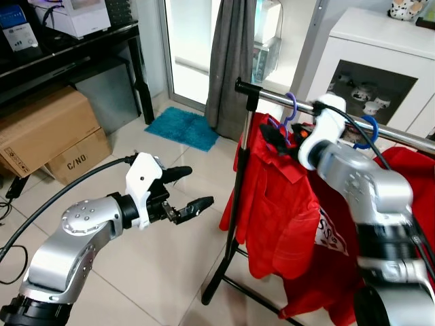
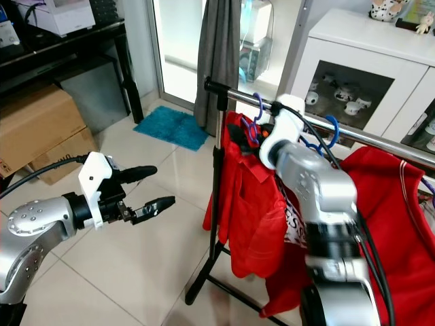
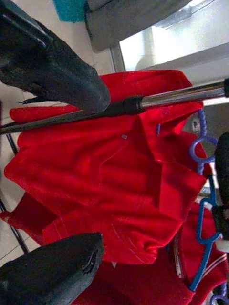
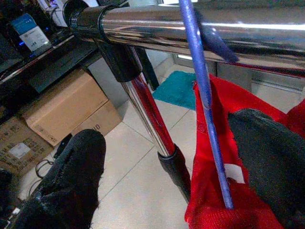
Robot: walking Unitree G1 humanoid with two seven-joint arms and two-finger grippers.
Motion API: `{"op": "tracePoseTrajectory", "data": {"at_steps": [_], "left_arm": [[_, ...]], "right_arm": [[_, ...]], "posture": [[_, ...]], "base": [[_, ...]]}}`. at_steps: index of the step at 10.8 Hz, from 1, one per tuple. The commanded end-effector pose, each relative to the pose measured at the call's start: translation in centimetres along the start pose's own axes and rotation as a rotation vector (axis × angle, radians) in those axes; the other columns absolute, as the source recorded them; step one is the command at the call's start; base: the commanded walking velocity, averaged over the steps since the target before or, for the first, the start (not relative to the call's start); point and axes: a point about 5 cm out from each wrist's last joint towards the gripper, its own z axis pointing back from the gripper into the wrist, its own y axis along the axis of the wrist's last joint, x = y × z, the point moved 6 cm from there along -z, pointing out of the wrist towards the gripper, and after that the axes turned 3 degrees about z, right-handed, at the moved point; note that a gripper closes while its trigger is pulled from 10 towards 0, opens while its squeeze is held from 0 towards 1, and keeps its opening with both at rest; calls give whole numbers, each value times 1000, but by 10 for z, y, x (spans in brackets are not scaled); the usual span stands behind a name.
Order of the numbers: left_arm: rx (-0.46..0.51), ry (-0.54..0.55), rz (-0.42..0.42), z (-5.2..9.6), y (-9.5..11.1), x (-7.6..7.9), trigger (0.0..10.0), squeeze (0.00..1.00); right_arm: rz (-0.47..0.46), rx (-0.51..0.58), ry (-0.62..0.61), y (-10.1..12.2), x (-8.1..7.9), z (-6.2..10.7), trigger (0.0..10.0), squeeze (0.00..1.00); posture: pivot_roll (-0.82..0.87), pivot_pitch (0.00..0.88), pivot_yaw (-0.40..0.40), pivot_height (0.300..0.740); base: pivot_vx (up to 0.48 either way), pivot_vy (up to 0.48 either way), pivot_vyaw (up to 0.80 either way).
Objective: Hang hanger
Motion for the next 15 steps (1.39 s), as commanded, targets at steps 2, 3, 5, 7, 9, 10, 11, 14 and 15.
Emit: {"op": "tracePoseTrajectory", "data": {"at_steps": [2,3,5,7,9,10,11,14,15], "left_arm": [[-10,-15,-26,-1,1,3,10000,0],[-15,-21,-27,-2,0,5,10000,0],[-17,-25,-28,-1,-1,6,10000,0],[-25,-28,-27,-1,-4,7,10000,0],[-26,-27,-29,-1,-5,9,10000,0],[-28,-30,-29,0,-6,9,10000,0],[-29,-31,-30,0,-6,9,10000,0],[-37,-42,-32,0,-7,11,10000,0],[-40,-44,-35,-1,-7,11,10000,0]], "right_arm": [[49,-20,-23,0,6,-9,10000,0],[54,-51,-48,-4,12,-14,5569,0],[41,-53,-63,-2,18,-17,2980,0],[37,-62,-92,-1,26,-23,196,0],[55,-87,-101,-4,30,-26,0,0],[60,-102,-108,-7,32,-28,0,0],[61,-111,-113,-8,34,-28,0,0],[46,-133,-112,-10,39,-27,0,0],[39,-139,-101,-11,38,-24,0,0]], "posture": [[-65,0,-43,740],[-64,0,-45,740],[-58,0,-55,740],[-53,0,-66,740],[-51,0,-70,740],[-51,0,-73,740],[-50,0,-73,740],[-51,0,-73,740],[-50,0,-74,740]], "base": [[0,0,0],[0,0,0],[0,0,0],[0,0,0],[0,0,0],[0,0,0],[0,0,0],[0,0,0],[0,0,0]]}}
